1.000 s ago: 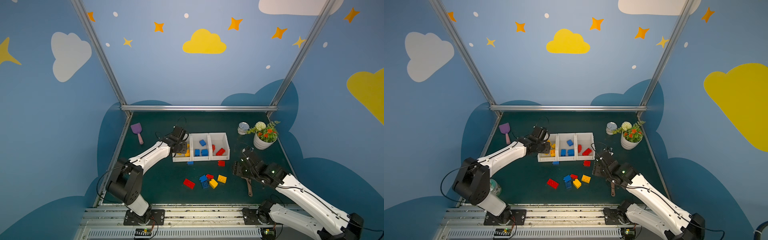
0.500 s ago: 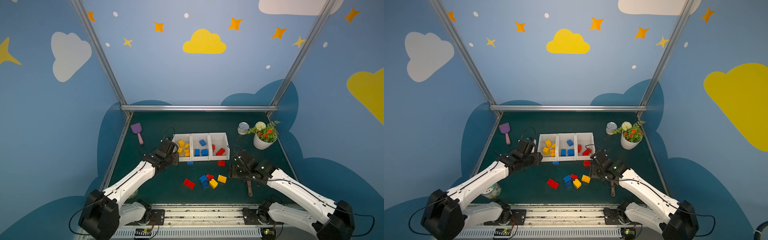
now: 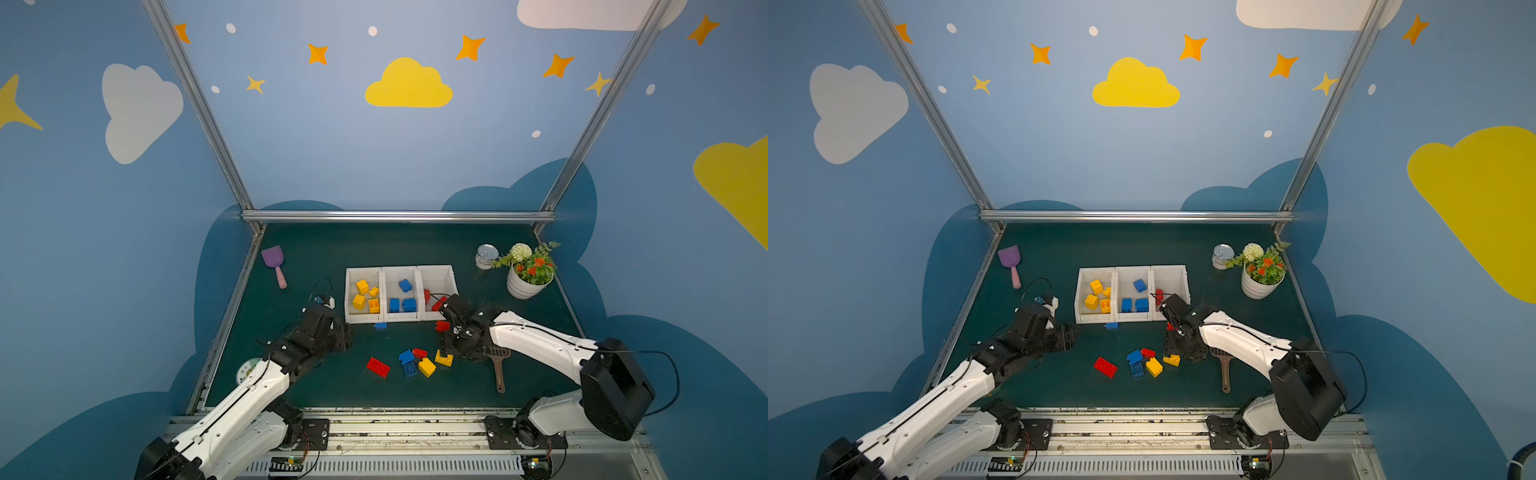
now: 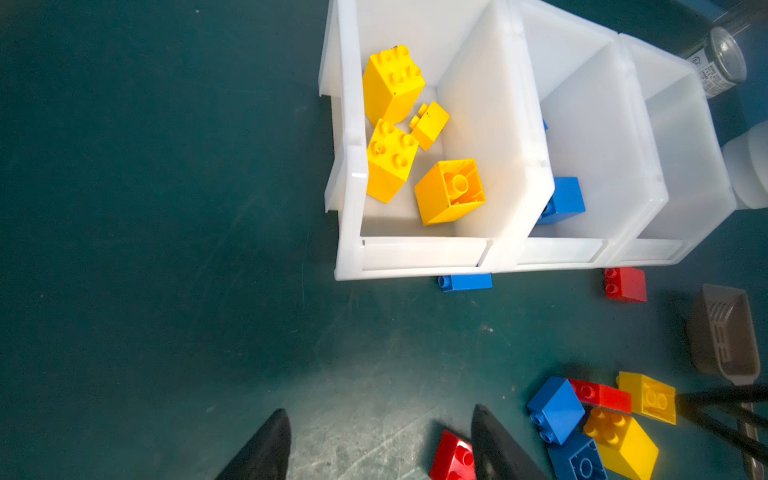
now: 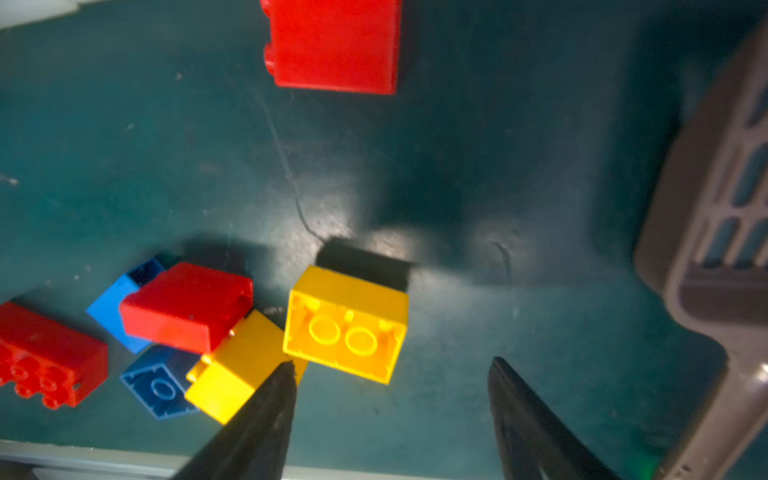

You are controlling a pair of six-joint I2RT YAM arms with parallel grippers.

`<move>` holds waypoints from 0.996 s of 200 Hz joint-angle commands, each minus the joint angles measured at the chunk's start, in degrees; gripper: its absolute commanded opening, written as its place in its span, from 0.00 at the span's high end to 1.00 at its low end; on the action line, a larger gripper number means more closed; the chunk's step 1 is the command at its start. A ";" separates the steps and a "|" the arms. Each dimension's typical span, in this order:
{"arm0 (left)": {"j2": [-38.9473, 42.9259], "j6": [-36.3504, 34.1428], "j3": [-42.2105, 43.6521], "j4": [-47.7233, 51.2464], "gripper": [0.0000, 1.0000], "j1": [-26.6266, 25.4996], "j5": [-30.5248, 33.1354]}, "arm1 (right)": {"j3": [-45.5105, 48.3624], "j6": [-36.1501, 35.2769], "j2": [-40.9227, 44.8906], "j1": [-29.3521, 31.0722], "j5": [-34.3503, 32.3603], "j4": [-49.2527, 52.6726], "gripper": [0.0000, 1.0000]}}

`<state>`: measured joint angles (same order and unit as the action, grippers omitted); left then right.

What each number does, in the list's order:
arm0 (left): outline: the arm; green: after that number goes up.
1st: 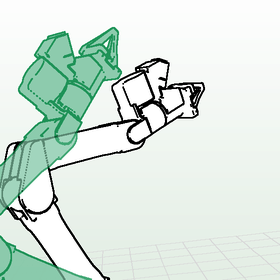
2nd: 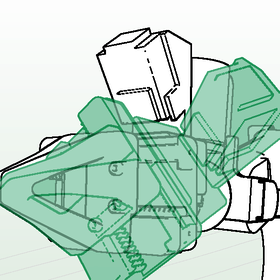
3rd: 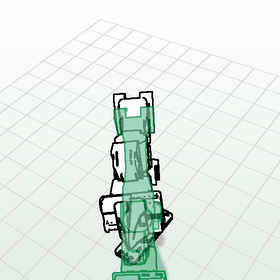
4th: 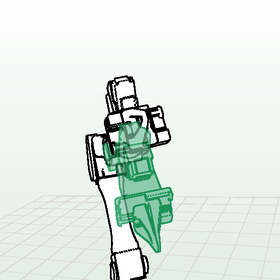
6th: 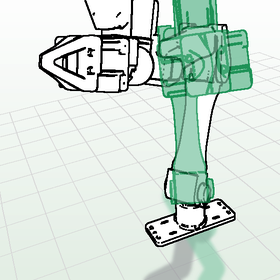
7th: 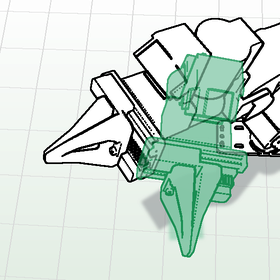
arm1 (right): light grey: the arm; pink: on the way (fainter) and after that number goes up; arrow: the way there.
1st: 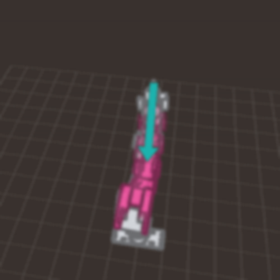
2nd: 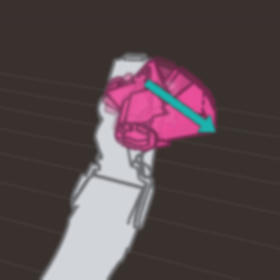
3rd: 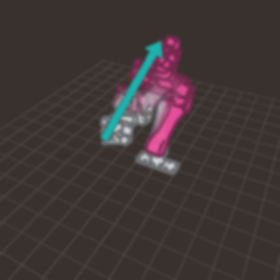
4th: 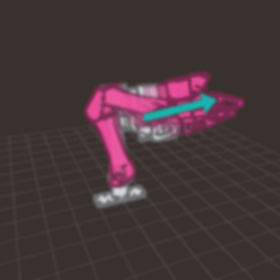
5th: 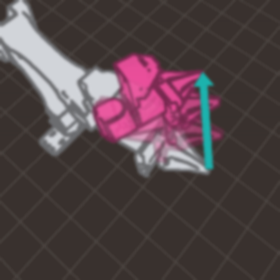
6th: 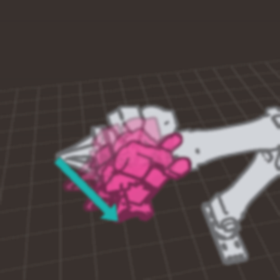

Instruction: Sort the legos into containers by color

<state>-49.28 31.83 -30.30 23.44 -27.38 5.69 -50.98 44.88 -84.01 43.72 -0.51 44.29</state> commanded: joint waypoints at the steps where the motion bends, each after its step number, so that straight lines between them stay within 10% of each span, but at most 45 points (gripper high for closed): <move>1: 2.44 1.92 1.15 0.09 0.30 0.04 -0.77 | -2.34 -0.59 -1.76 0.96 1.00 0.12 0.27; 118: 5.11 4.06 4.17 0.35 0.29 -0.13 -0.95 | -2.72 0.47 -9.57 1.88 2.18 -2.76 0.30; 199: 7.60 4.90 5.51 0.97 0.29 -0.15 -0.59 | -2.63 1.00 -8.69 2.61 1.06 -2.12 0.50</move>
<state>-42.54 36.47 -24.82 24.03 -27.42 4.89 -52.73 45.21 -93.49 45.93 1.50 41.43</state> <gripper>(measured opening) 0.711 0.517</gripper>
